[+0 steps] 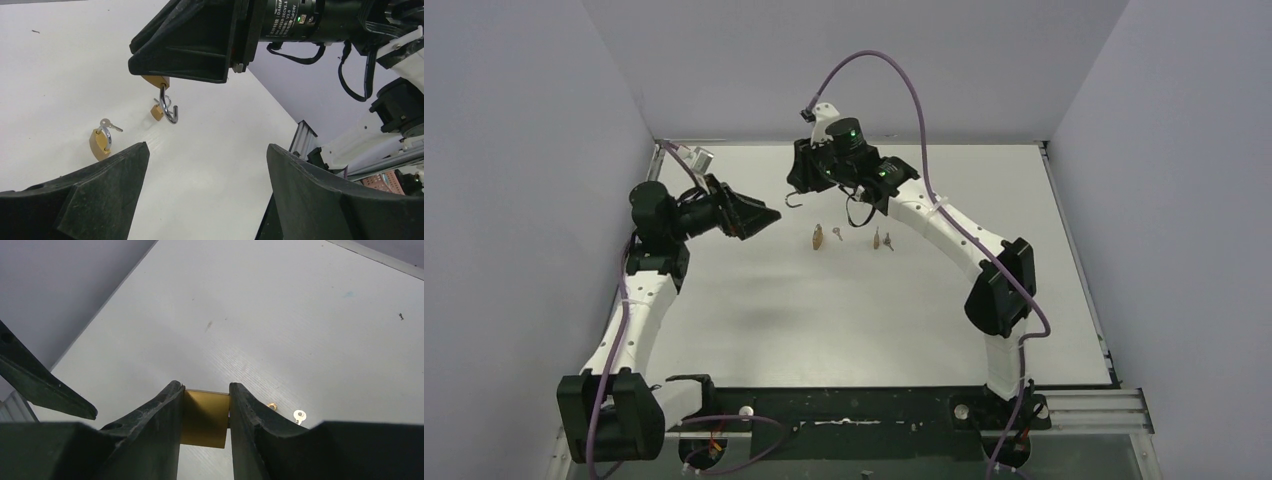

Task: Lock with the key
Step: Lock the lock.

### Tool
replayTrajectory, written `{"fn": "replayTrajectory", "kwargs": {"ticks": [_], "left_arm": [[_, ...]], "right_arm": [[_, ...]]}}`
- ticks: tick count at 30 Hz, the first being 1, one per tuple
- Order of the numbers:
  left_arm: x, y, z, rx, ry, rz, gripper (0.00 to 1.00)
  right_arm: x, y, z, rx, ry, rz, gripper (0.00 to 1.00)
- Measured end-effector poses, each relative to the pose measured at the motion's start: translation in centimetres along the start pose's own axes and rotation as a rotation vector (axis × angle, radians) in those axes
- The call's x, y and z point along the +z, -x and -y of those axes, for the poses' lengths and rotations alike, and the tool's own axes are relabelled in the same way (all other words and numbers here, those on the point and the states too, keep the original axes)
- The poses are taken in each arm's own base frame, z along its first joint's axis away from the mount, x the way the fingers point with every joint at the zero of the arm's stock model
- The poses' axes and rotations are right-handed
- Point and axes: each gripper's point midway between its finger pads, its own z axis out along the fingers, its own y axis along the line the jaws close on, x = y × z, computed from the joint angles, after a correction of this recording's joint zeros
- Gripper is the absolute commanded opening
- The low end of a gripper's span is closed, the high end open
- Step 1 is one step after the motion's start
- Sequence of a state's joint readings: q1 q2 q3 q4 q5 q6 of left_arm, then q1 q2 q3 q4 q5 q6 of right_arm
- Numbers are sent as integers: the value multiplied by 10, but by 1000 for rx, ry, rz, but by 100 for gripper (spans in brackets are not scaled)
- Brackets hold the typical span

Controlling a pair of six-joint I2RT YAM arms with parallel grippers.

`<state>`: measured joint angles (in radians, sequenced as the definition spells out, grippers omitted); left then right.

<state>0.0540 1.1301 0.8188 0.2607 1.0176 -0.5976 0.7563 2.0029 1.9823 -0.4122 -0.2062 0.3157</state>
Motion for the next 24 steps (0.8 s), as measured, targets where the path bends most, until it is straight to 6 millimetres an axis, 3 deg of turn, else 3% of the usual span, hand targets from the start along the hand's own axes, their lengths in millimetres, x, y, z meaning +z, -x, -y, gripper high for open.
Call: {"fn": "replayTrajectory", "kwargs": {"ticks": [5,13,20,24], "left_arm": [[26,-1,11,26,-5,-70,77],[54,-12,7,29,57,-160,65],[58,-31,-7,-5,119,-222,57],[58,-32,-7,-12,123,-224,47]], "right_arm": [[-16,-7,5,4,-10,-9,0],[-24,-19,5,-3,-16,-30,0],[-37,-8,2,-10,-13,-1,0],[-44,-4,0,-11,-10,10,0]]}}
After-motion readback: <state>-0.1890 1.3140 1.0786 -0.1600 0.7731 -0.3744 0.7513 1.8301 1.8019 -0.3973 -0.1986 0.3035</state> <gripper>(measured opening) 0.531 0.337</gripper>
